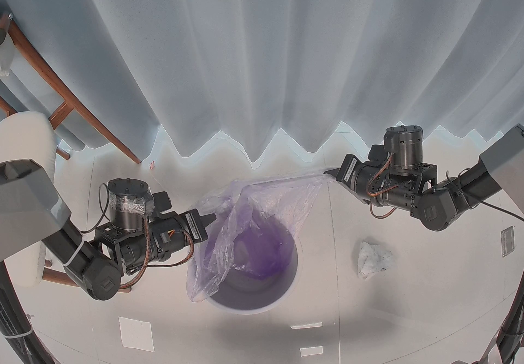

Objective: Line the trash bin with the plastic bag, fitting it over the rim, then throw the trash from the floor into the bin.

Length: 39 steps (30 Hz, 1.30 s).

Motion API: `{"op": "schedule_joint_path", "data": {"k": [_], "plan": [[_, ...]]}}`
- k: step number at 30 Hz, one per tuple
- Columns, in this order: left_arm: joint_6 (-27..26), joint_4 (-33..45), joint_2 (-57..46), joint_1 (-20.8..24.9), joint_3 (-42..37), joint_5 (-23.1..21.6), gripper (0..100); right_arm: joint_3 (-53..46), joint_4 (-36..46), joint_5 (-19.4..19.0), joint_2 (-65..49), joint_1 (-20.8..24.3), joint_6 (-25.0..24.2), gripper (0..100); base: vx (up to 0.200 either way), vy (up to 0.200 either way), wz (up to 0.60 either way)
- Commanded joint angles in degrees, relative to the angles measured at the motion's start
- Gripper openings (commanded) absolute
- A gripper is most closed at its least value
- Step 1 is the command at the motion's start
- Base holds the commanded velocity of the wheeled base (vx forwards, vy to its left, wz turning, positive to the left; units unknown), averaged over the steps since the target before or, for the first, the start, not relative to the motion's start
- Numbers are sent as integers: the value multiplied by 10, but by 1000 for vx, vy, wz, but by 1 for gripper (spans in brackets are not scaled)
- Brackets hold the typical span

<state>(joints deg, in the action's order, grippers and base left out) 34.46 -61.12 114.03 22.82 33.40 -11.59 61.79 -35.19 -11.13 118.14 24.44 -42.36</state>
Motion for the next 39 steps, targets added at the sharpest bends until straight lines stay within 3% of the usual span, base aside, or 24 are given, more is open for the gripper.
{"op": "schedule_joint_path", "data": {"k": [1, 10, 11, 14, 17, 18, 20, 21, 23, 28, 32, 39], "plan": [[-1, -3, -25, -4, -4, -4, 0, -8, -10, 14, 3, 10, -2, 0, 0, 0, 0], [-1, -3, -21, -4, -7, -4, 0, -33, -14, 23, -9, 9, -6, 0, 0, 0, 0], [-1, -3, -21, -2, -11, -4, 0, -46, -15, 24, -28, 10, -20, 100, 0, 0, 0], [-2, -4, -21, 5, -20, -4, 0, -114, -7, 20, -108, 36, -65, 100, 0, 0, 0], [-2, -4, -21, 8, -23, -1, 0, -183, -6, 17, -166, 77, -70, 100, 0, 0, 0], [-2, -5, -21, 8, -23, -2, 0, -226, -14, 20, -189, 115, -70, 100, 0, 0, 0], [-2, -6, -21, 8, -22, -3, 0, -250, -19, 21, -203, 141, -70, 100, 0, 0, 0], [-2, -8, -20, 8, -23, -2, 0, -286, -34, 20, -225, 180, -73, 100, 0, 0, 0], [-2, -8, -18, 8, -23, -2, 0, -302, -52, 20, -230, 215, -74, 100, 0, 0, 0], [-4, -8, -18, 16, -25, 2, 0, -258, -61, 23, -196, 228, -74, 100, 0, 0, 0], [-27, -15, -19, 17, -40, 3, 0, -176, -59, 66, -130, 230, -77, 100, 0, 0, 0], [-36, -34, -11, 21, -47, 3, 0, -69, -57, 81, -32, 235, -79, 100, 0, 0, 0]]}}
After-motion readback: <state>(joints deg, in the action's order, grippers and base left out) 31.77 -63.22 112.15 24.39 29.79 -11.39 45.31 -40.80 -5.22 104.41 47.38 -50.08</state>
